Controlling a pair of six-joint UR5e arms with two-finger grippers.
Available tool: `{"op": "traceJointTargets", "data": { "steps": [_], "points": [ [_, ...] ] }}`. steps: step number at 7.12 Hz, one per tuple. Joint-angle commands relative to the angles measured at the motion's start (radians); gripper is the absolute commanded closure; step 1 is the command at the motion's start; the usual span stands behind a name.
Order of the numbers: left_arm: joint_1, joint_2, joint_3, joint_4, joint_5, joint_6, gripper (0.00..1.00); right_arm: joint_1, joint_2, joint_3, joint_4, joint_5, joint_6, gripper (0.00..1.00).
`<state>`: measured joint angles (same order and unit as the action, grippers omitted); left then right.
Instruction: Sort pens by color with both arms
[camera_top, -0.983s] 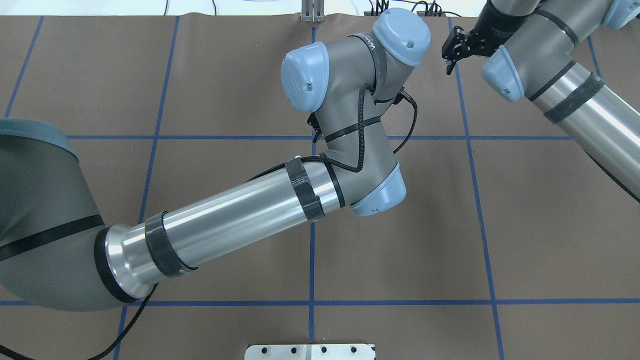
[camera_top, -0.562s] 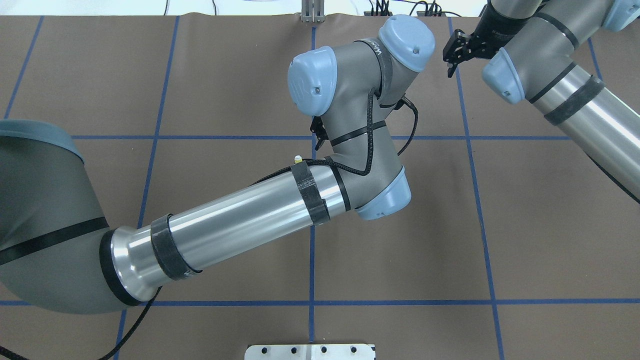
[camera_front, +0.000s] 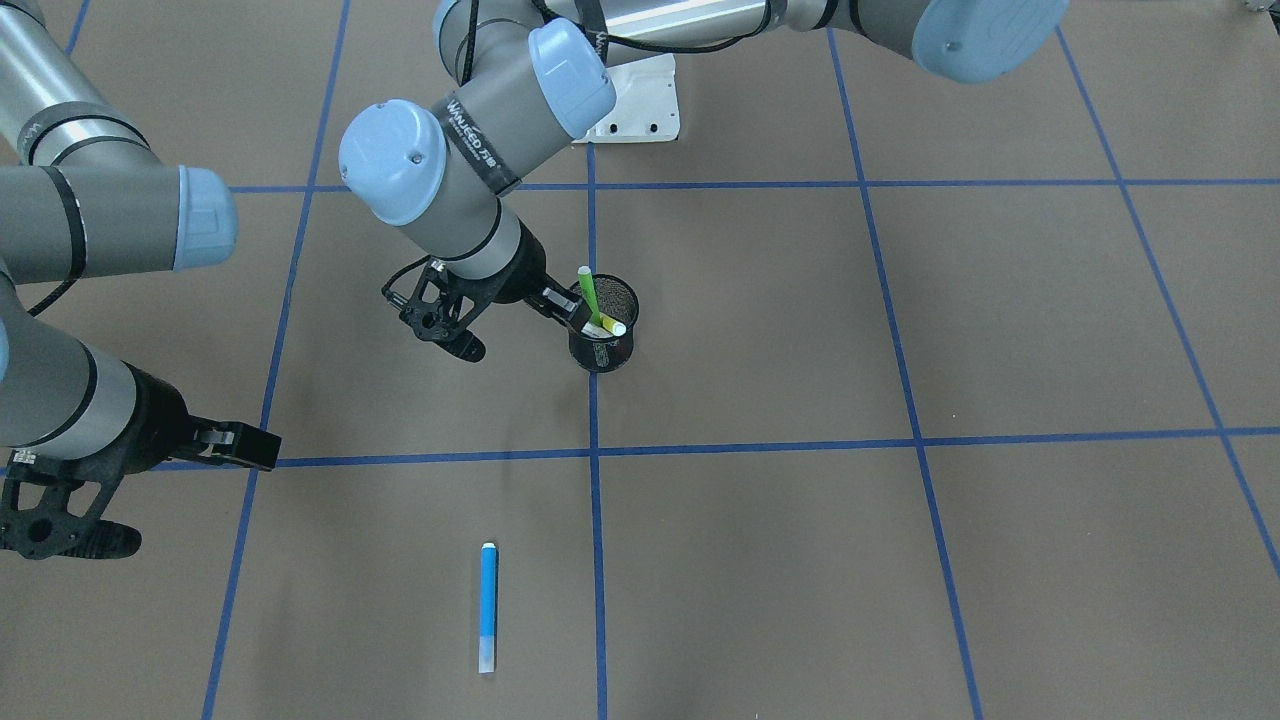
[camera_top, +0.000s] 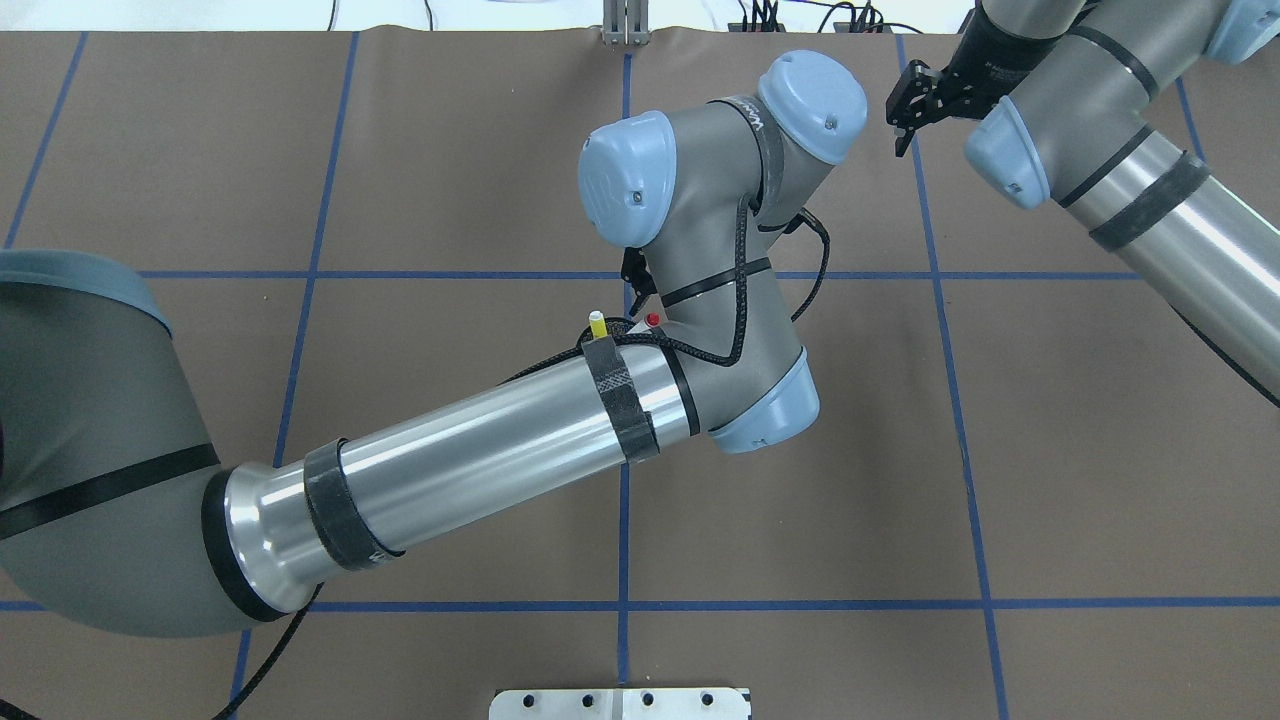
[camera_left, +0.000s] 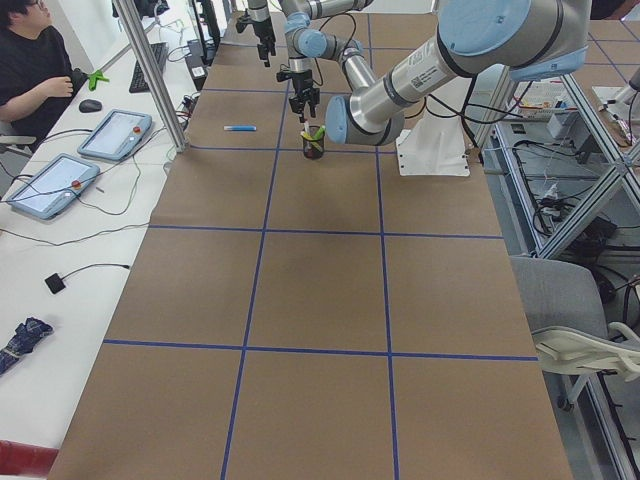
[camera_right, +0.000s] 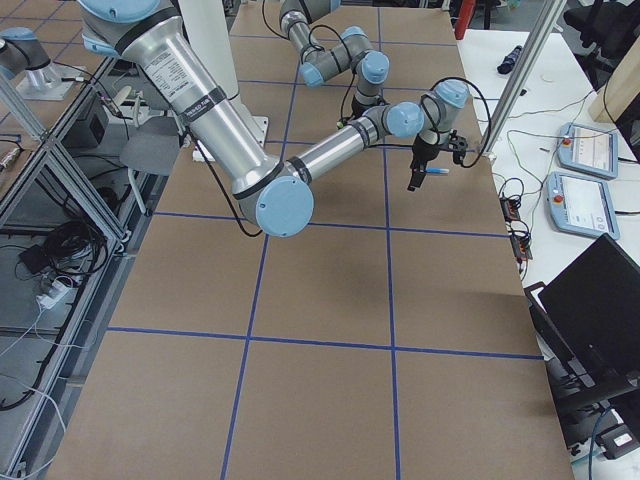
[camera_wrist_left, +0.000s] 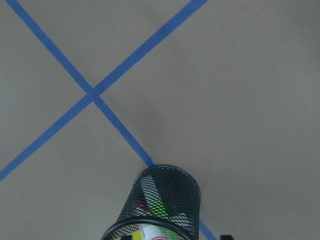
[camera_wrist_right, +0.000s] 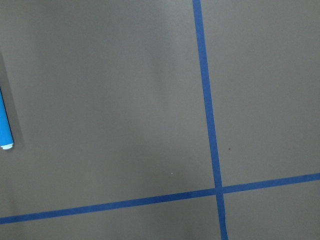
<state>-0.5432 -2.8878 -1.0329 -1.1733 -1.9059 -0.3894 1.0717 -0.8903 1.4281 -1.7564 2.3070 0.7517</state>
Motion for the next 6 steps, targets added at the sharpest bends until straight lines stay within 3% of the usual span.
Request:
{"op": "traceJointTargets", "data": {
  "steps": [1, 3, 6],
  "points": [
    [0.005, 0.005, 0.001, 0.001, 0.007, 0.0, 0.43, -0.001, 0.001, 0.0, 0.002, 0.0, -0.002, 0.0],
    [0.006, 0.009, 0.002, 0.009, 0.008, 0.0, 0.45, -0.002, -0.004, -0.001, 0.002, -0.006, -0.029, 0.0],
    [0.006, 0.009, -0.001, 0.023, 0.008, 0.0, 0.56, -0.003, -0.006, -0.001, 0.002, -0.006, -0.034, 0.0]
  ]
}}
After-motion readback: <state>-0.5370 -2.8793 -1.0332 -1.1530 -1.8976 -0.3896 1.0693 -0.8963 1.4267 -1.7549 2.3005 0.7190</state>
